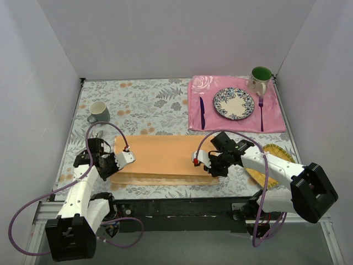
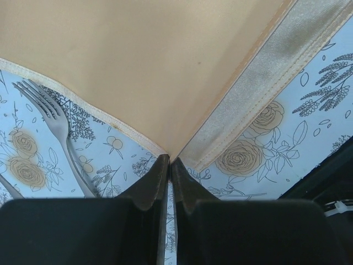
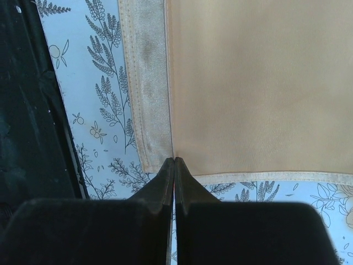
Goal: Fold the napkin into a case and place the utensils inside
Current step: Fold and flatten the napkin at the center of the board.
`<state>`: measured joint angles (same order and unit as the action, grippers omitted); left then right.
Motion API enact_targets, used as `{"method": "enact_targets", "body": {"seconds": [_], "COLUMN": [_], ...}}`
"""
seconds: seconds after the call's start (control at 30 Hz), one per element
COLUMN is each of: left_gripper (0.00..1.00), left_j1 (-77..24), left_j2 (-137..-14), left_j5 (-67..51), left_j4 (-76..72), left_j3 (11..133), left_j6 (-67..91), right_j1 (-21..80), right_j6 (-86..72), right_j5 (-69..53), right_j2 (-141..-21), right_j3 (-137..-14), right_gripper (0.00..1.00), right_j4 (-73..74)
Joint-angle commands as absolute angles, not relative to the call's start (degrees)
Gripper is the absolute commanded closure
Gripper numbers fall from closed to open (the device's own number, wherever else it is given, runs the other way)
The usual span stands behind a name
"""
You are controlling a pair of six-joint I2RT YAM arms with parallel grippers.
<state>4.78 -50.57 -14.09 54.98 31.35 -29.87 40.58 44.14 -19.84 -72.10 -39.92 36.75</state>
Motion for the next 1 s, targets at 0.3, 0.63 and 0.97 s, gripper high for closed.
{"method": "enact_targets", "body": {"seconds": [0.3,0.63,0.97], "left_gripper": [1.00,0.81,0.49], "left_j1": [5.19,5.27,5.19], "left_j2": [-47.55,-47.90,-51.32], "left_j5": [-13.98,-13.89,-20.56], "left_j4": [60.56,58.27,64.25], "left_j3": [37.36,34.37,43.67], "left_j6": [-31.11,-31.46,-25.43], "right_j1": [41.31,42.89,43.07], "right_j6": [43.42,44.30,39.56], "right_j5": [-21.89,-21.97,-24.87], "right_j2": [-68.55,-71.28,-69.69], "right_j3": [-43.51,-43.51,-50.53], "right_gripper": [0.99,0.85,0.44], "right_j4": [41.75,40.08,43.07]}}
